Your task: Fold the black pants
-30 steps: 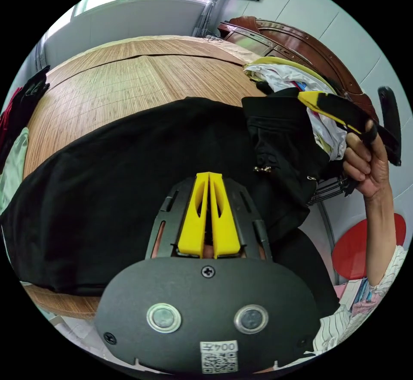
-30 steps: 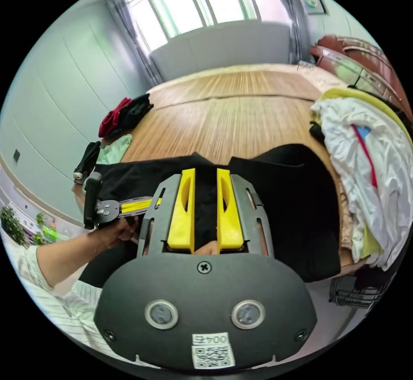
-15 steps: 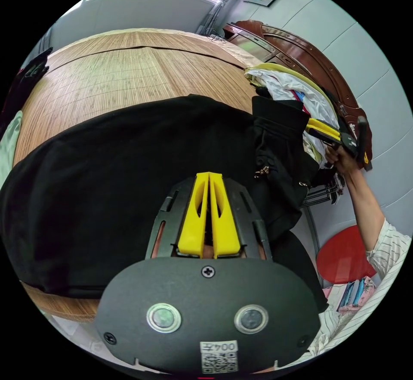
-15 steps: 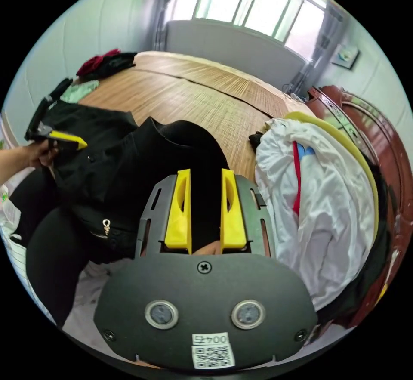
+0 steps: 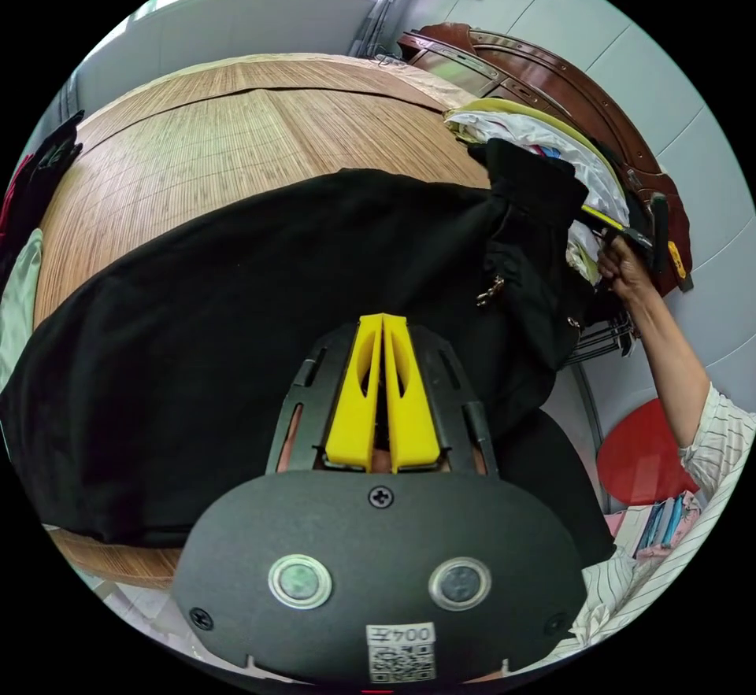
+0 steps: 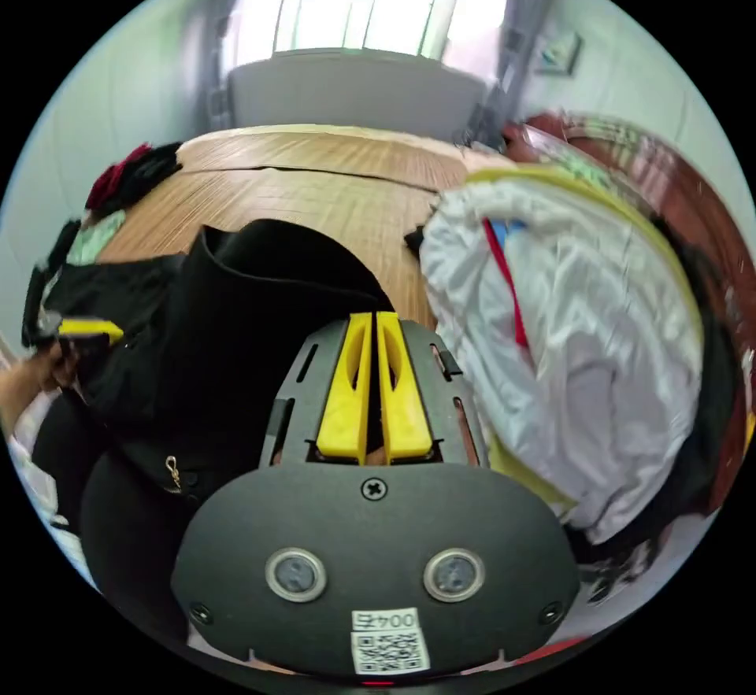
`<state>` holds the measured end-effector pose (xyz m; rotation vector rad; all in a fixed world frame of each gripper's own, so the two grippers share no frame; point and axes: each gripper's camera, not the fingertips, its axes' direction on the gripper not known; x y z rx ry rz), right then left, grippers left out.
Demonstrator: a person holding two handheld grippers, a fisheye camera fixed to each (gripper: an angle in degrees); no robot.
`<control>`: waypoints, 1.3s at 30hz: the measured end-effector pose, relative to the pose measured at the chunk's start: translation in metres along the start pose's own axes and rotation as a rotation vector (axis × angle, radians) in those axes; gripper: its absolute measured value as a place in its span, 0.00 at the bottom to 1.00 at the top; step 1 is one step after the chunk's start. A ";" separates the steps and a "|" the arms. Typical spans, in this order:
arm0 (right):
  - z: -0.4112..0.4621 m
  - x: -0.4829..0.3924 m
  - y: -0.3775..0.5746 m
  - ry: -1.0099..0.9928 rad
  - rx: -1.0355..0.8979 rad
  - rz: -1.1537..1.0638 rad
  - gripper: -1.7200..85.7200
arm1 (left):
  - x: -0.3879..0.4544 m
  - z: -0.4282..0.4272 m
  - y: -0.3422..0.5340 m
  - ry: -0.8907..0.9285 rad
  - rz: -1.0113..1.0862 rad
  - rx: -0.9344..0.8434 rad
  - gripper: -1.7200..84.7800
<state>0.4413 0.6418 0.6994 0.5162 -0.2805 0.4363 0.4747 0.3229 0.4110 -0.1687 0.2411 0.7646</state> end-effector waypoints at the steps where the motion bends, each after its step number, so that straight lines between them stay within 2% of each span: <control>1: 0.018 0.022 0.011 -0.069 -0.051 0.091 0.02 | 0.000 0.001 0.000 -0.001 0.001 -0.001 0.02; 3: 0.042 0.044 0.023 -0.098 -0.148 0.206 0.02 | 0.001 0.005 0.004 -0.001 -0.003 0.007 0.02; 4: 0.042 0.060 0.029 -0.049 -0.162 0.294 0.02 | 0.001 0.006 0.005 0.001 -0.006 0.009 0.02; 8: -0.024 0.123 0.061 -0.251 0.068 0.548 0.05 | 0.001 0.013 0.012 0.005 -0.023 0.026 0.02; 9: -0.034 0.124 0.064 -0.272 0.099 0.535 0.06 | 0.002 0.016 0.014 0.003 -0.025 0.031 0.02; 12: -0.064 0.104 0.052 -0.391 0.129 0.306 0.14 | 0.004 0.021 0.017 -0.007 -0.018 0.032 0.02; 14: -0.070 0.077 0.022 -0.353 0.072 0.083 0.18 | 0.006 0.024 0.018 -0.014 -0.013 0.028 0.02; 15: -0.067 0.072 0.012 -0.346 0.045 0.040 0.19 | 0.007 0.027 0.019 -0.019 -0.011 0.025 0.02; 18: -0.036 0.056 -0.042 -0.338 -0.156 -0.117 0.20 | 0.008 0.033 0.022 -0.022 -0.013 0.019 0.02; 20: 0.009 0.051 -0.075 -0.317 -0.374 -0.197 0.19 | 0.006 0.036 0.024 -0.013 -0.022 0.017 0.02; 23: 0.048 0.062 -0.089 -0.418 -0.548 -0.166 0.14 | 0.000 0.042 0.029 0.017 -0.048 0.014 0.02; 25: 0.038 0.074 -0.086 -0.419 -0.507 -0.160 0.07 | -0.004 0.046 0.032 0.035 -0.066 0.014 0.02; 29: -0.061 0.128 -0.031 -0.572 -0.188 -0.219 0.06 | -0.009 0.055 0.041 0.063 -0.095 0.018 0.02; 31: -0.097 0.155 0.019 -0.558 -0.146 -0.215 0.06 | -0.011 0.059 0.046 0.074 -0.108 0.023 0.02; 33: -0.116 0.188 0.075 -0.513 -0.154 -0.118 0.09 | -0.013 0.063 0.052 0.089 -0.120 0.028 0.02; 36: -0.121 0.249 0.172 -0.510 -0.145 0.214 0.13 | -0.011 0.064 0.058 0.110 -0.135 0.024 0.02; 38: -0.121 0.283 0.243 -0.561 0.007 0.540 0.17 | -0.004 0.061 0.064 0.130 -0.111 0.027 0.02; 39: -0.118 0.287 0.257 -0.591 0.050 0.610 0.18 | 0.002 0.056 0.071 0.131 -0.101 0.044 0.02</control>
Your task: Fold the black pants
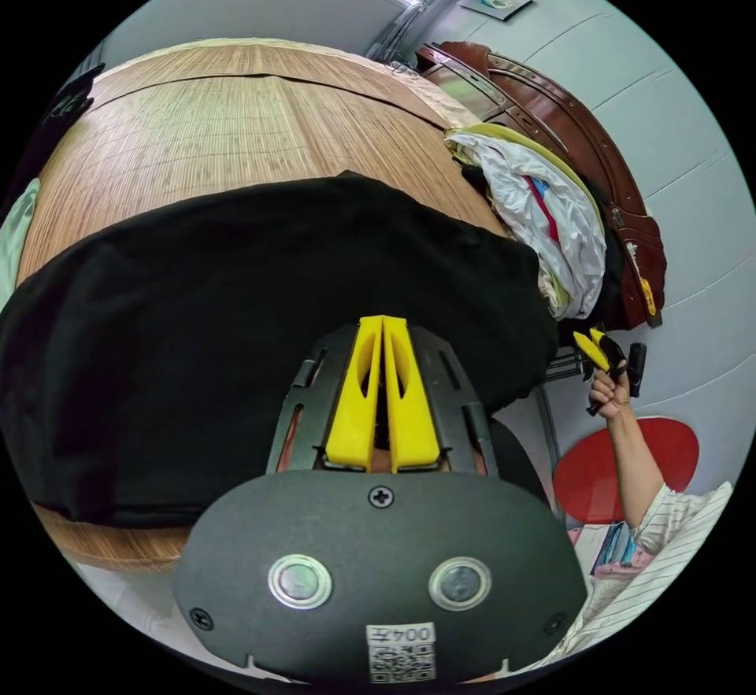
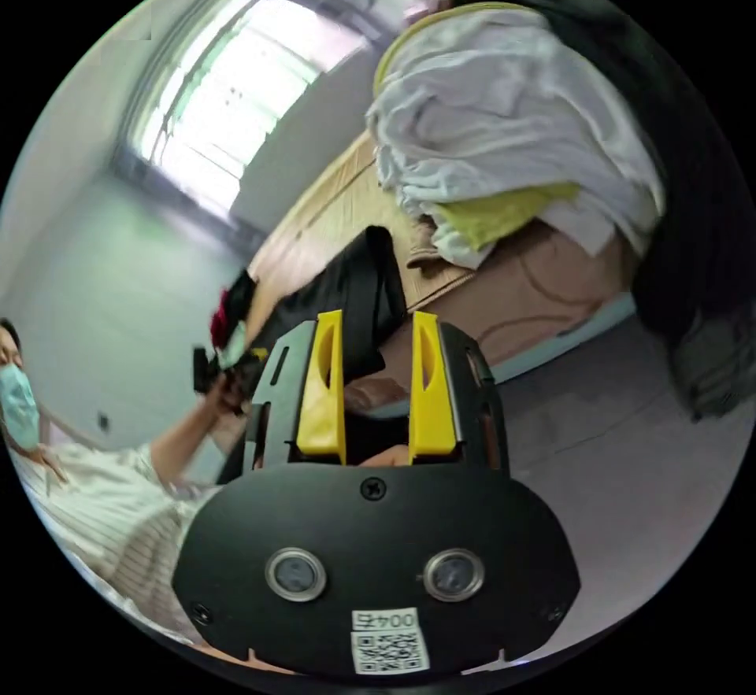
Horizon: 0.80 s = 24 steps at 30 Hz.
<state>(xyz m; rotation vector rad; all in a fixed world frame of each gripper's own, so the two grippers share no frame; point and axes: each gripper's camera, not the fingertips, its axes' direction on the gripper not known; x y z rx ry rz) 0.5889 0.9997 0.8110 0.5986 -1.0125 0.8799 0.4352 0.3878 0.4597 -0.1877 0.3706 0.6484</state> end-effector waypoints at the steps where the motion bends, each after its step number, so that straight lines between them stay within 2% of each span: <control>1: 0.000 0.020 0.015 -0.066 0.074 0.116 0.20 | 0.003 -0.003 0.004 0.000 0.005 0.010 0.02; 5: 0.051 0.043 0.044 -0.180 0.122 0.328 0.22 | 0.009 -0.030 0.043 -0.002 -0.001 0.075 0.02; 9: 0.094 0.028 0.041 -0.237 0.088 0.330 0.19 | -0.014 -0.065 0.102 -0.058 -0.058 0.136 0.02; 10: 0.100 0.015 0.036 -0.190 0.075 0.292 0.16 | -0.018 -0.070 0.110 -0.074 -0.065 0.145 0.02; 11: 0.101 -0.002 0.031 -0.062 0.070 0.259 0.12 | -0.028 -0.081 0.127 -0.103 -0.087 0.163 0.02; 19: 0.147 -0.140 -0.013 0.453 -0.027 -0.372 0.09 | -0.086 -0.110 0.204 -0.194 -0.274 0.264 0.02; 21: 0.162 -0.136 -0.027 0.507 -0.051 -0.385 0.10 | -0.090 -0.112 0.212 -0.199 -0.294 0.295 0.02; 24: 0.182 -0.093 -0.045 0.482 -0.138 -0.205 0.10 | -0.093 -0.117 0.222 -0.223 -0.305 0.316 0.02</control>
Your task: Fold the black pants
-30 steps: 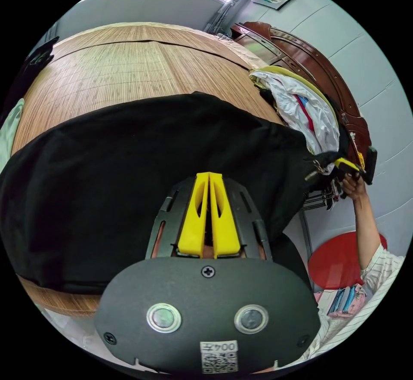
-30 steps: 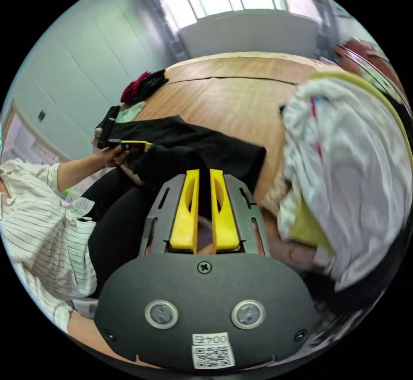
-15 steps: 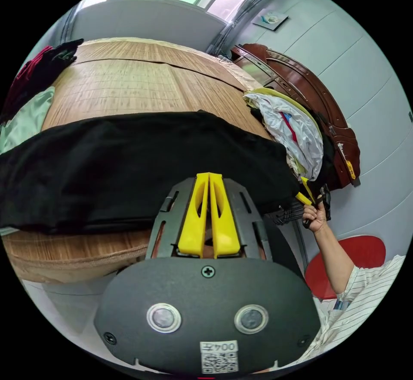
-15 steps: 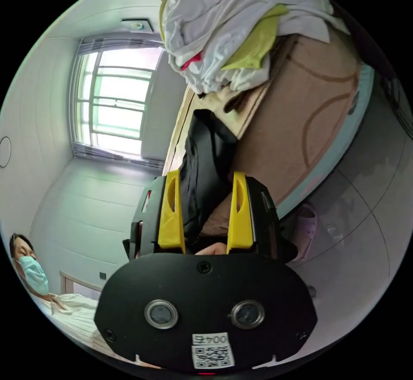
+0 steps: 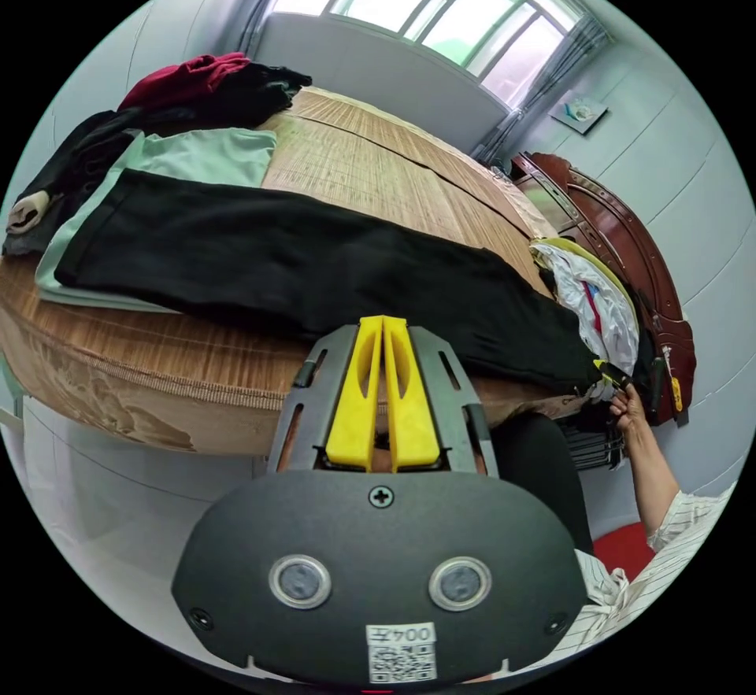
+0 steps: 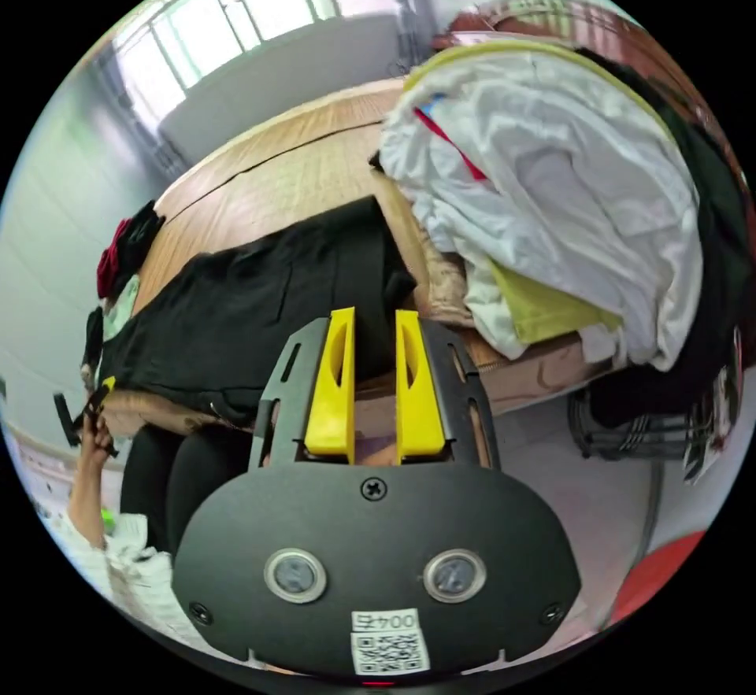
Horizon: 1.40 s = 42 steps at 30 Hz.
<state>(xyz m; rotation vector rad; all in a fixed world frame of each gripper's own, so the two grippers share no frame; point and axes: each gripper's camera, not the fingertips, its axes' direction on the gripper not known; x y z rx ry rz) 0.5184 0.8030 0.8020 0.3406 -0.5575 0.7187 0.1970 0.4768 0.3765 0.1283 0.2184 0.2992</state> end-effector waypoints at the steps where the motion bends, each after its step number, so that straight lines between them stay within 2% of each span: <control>1: -0.007 0.003 0.006 0.052 0.062 0.065 0.10 | -0.002 -0.002 0.001 -0.008 -0.001 0.006 0.02; 3: -0.030 -0.014 0.022 0.083 0.198 0.057 0.09 | -0.012 -0.012 0.004 -0.065 0.001 0.034 0.02; 5: -0.034 -0.069 0.032 0.078 0.239 -0.086 0.09 | -0.020 -0.015 0.001 -0.124 0.009 0.038 0.02; 9: 0.022 -0.177 0.032 0.186 0.104 -0.384 0.08 | -0.028 -0.010 -0.018 -0.226 0.055 0.051 0.02; 13: 0.119 -0.273 0.038 0.430 -0.076 -0.657 0.08 | -0.027 0.020 -0.029 -0.382 0.140 -0.032 0.02; 15: 0.164 -0.290 0.048 0.508 -0.183 -0.728 0.06 | -0.023 0.049 -0.023 -0.404 0.209 -0.137 0.02; 20: 0.213 -0.312 0.080 0.598 -0.194 -0.869 0.01 | -0.011 0.061 -0.004 -0.432 0.225 -0.076 0.02; 23: 0.226 -0.317 0.080 0.594 -0.268 -0.958 0.01 | -0.011 0.067 -0.007 -0.412 0.223 -0.108 0.02; 27: 0.235 -0.310 0.070 0.502 -0.327 -0.931 0.01 | -0.010 0.077 -0.009 -0.397 0.272 -0.148 0.02; 34: 0.233 -0.276 0.063 0.365 -0.276 -0.680 0.01 | -0.009 0.093 -0.005 -0.406 0.300 -0.152 0.02; 38: 0.190 -0.267 0.079 0.273 -0.054 -0.504 0.03 | -0.014 0.103 -0.008 -0.398 0.296 -0.179 0.02; 42: 0.224 -0.234 0.122 0.308 -0.127 -0.664 0.06 | -0.025 0.111 -0.006 -0.371 0.321 -0.178 0.02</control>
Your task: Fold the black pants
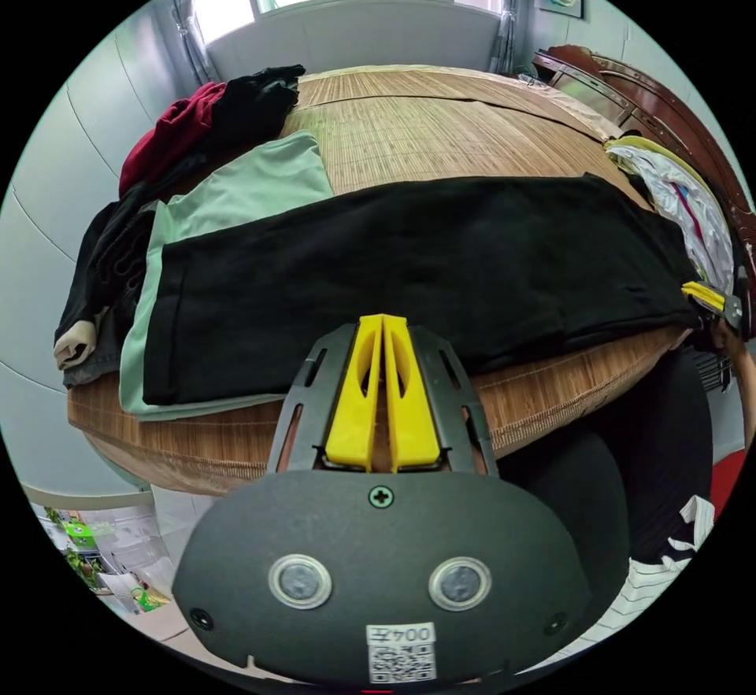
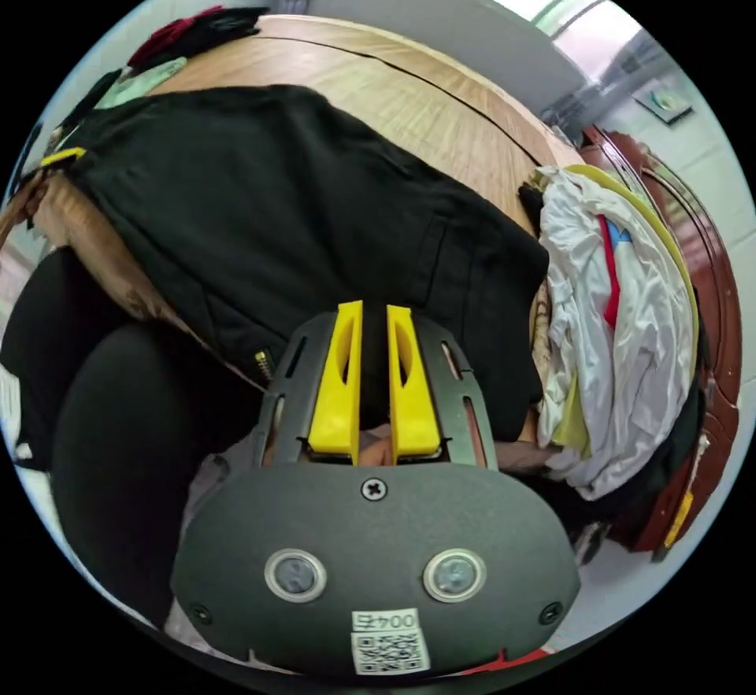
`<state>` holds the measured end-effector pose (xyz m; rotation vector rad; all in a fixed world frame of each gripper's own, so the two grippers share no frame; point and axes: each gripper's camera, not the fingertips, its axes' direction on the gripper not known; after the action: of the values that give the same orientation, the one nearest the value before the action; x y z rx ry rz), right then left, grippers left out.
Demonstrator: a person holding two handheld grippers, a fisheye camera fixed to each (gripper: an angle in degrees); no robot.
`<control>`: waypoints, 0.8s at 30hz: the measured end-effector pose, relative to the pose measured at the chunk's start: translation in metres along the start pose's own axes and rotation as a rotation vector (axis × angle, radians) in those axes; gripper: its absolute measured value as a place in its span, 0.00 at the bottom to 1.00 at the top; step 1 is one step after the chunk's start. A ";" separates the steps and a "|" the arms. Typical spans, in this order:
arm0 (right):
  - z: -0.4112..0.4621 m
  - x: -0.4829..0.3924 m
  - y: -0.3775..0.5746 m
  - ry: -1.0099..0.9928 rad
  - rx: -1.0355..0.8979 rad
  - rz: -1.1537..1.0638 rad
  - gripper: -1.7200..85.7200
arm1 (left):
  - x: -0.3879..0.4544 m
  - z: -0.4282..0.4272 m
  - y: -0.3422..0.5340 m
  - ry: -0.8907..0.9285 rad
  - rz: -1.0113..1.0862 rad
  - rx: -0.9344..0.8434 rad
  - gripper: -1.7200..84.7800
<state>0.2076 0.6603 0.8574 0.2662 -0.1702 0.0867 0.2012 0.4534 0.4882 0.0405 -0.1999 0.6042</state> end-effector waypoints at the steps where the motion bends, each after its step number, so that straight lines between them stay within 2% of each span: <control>1: 0.005 0.015 0.013 -0.045 0.048 -0.016 0.06 | 0.000 0.002 0.000 -0.002 0.007 0.000 0.02; 5: 0.018 0.068 0.013 -0.172 -0.005 -0.058 0.05 | -0.001 0.014 0.001 -0.015 0.039 -0.001 0.03; 9: 0.008 0.080 0.006 -0.199 -0.050 -0.057 0.04 | -0.023 0.025 0.005 0.081 0.000 0.030 0.03; 11: -0.022 0.072 0.008 -0.185 0.060 -0.017 0.04 | -0.034 0.023 0.000 0.118 0.011 0.003 0.03; 14: -0.043 0.038 0.002 -0.265 0.162 -0.011 0.04 | -0.040 -0.005 0.003 0.226 -0.012 0.186 0.03; 16: -0.035 0.006 -0.002 -0.283 0.157 -0.073 0.04 | -0.026 0.009 0.001 0.240 0.096 0.126 0.03; 17: -0.018 -0.016 -0.002 -0.266 0.096 -0.148 0.04 | -0.016 0.033 0.001 0.176 0.184 0.006 0.03; 18: -0.005 -0.027 0.000 -0.240 0.049 -0.191 0.03 | -0.014 0.046 0.010 0.143 0.250 -0.006 0.03; 19: 0.007 -0.035 0.013 -0.188 0.084 -0.238 0.03 | -0.020 0.047 0.015 0.158 0.244 0.027 0.03; 21: 0.013 -0.016 0.025 -0.252 0.120 -0.181 0.03 | -0.059 0.061 0.022 0.312 0.155 0.022 0.03; 24: 0.018 0.009 0.029 -0.309 0.076 -0.180 0.02 | -0.090 0.068 0.027 0.419 0.115 0.023 0.03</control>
<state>0.2110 0.6840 0.8834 0.3688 -0.4498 -0.1283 0.1020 0.4186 0.5360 -0.0762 0.2119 0.7158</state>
